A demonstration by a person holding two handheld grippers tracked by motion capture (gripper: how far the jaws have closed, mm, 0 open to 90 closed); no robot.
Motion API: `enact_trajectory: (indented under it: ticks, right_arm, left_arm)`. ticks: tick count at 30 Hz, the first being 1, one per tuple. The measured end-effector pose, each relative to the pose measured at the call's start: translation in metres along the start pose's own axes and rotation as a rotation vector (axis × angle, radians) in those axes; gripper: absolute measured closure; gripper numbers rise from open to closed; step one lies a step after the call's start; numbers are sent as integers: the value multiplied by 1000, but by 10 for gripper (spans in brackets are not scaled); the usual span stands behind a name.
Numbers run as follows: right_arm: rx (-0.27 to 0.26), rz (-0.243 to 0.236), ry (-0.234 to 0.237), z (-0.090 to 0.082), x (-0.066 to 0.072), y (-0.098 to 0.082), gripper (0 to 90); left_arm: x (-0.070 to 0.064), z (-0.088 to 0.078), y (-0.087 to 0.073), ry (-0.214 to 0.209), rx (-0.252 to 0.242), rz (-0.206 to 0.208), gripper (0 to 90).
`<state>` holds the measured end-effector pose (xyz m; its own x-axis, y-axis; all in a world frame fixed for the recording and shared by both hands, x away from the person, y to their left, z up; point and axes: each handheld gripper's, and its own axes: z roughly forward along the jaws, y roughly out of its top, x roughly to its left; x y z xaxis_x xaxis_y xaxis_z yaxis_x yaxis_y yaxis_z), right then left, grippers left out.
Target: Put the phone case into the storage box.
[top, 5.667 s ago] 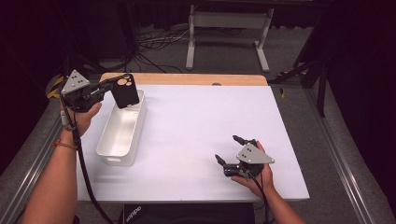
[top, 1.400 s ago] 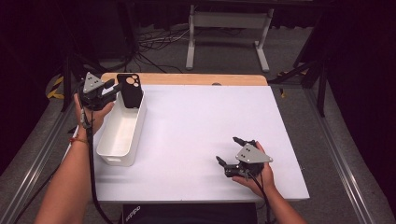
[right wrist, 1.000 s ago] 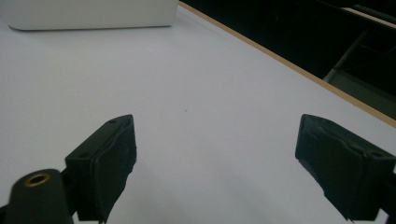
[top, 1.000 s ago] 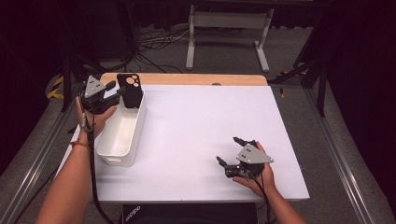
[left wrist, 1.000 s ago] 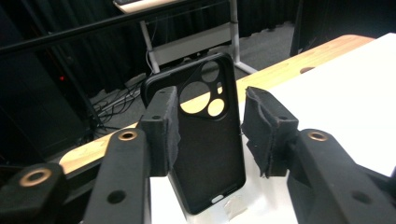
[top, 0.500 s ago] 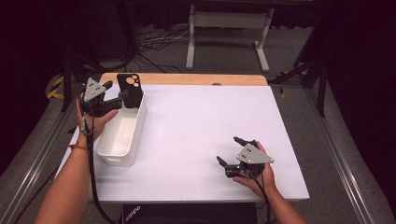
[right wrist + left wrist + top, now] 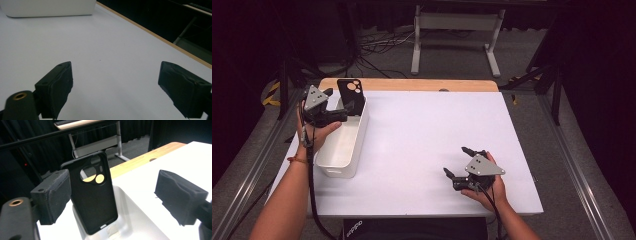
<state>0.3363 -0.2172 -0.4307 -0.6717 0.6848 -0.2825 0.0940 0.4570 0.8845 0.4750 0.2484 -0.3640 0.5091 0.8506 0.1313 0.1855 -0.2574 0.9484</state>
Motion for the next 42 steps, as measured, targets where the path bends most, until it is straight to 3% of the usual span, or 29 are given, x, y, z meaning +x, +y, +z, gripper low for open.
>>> enact_trajectory:
  ticks: [14, 17, 30, 42]
  right_arm:
    - [2, -2, 3, 1, 1, 0, 134]
    - [1, 1, 1, 0, 0, 0, 134]
    - [-1, -2, -8, 0, 1, 0, 133]
    - [-1, -7, -6, 0, 2, 1, 132]
  left_arm:
    - [-8, -6, 1, -41, -23, 15, 37]
    - [-11, -8, 0, -78, -28, 22, 27]
    - [-20, -22, 6, -79, -62, 52, 53]
    - [-40, -38, 13, -128, -123, 105, 53]
